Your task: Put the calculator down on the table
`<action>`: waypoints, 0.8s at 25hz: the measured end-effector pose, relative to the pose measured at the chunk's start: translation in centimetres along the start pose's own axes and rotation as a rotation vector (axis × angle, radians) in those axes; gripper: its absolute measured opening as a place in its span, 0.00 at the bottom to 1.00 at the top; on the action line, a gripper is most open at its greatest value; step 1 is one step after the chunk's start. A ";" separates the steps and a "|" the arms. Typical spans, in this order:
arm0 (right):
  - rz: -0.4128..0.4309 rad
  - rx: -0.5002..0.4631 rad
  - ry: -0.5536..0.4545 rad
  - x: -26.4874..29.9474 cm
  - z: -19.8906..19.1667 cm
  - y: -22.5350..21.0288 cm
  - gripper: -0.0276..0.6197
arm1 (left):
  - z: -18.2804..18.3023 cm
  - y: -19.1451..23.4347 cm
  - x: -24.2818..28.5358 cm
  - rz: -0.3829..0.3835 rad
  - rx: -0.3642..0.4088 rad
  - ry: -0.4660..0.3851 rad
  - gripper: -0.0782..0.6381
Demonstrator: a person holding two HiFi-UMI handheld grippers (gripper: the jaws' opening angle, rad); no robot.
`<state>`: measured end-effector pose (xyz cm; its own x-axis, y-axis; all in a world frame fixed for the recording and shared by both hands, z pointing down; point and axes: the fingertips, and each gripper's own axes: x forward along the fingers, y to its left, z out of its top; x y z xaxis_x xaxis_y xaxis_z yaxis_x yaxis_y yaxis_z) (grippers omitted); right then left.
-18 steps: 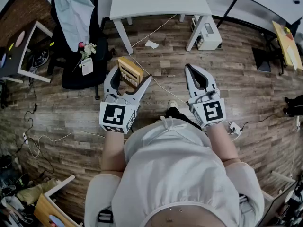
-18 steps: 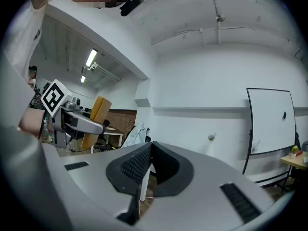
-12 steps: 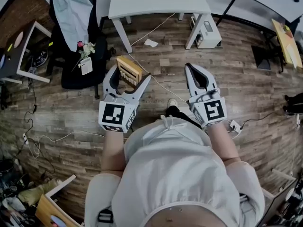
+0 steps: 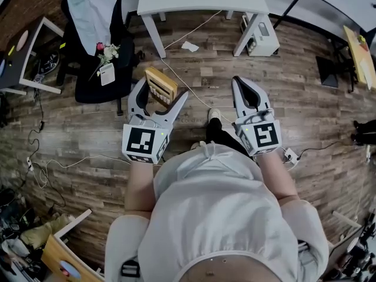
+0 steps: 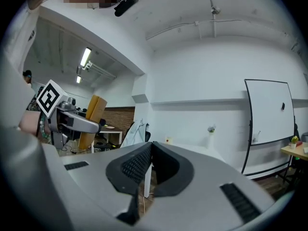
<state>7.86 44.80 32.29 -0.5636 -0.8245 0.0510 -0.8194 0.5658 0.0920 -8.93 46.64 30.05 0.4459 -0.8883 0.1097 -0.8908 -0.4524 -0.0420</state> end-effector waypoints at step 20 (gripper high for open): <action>0.098 -0.001 0.005 20.5 -1.3 -19.0 0.05 | 1.9 8.4 23.9 0.124 -0.011 0.015 0.68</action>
<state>12.05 17.12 32.90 -0.6402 -0.7655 0.0646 -0.7606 0.6434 0.0872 -5.64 21.48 30.40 0.3309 -0.9361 0.1195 -0.9400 -0.3381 -0.0455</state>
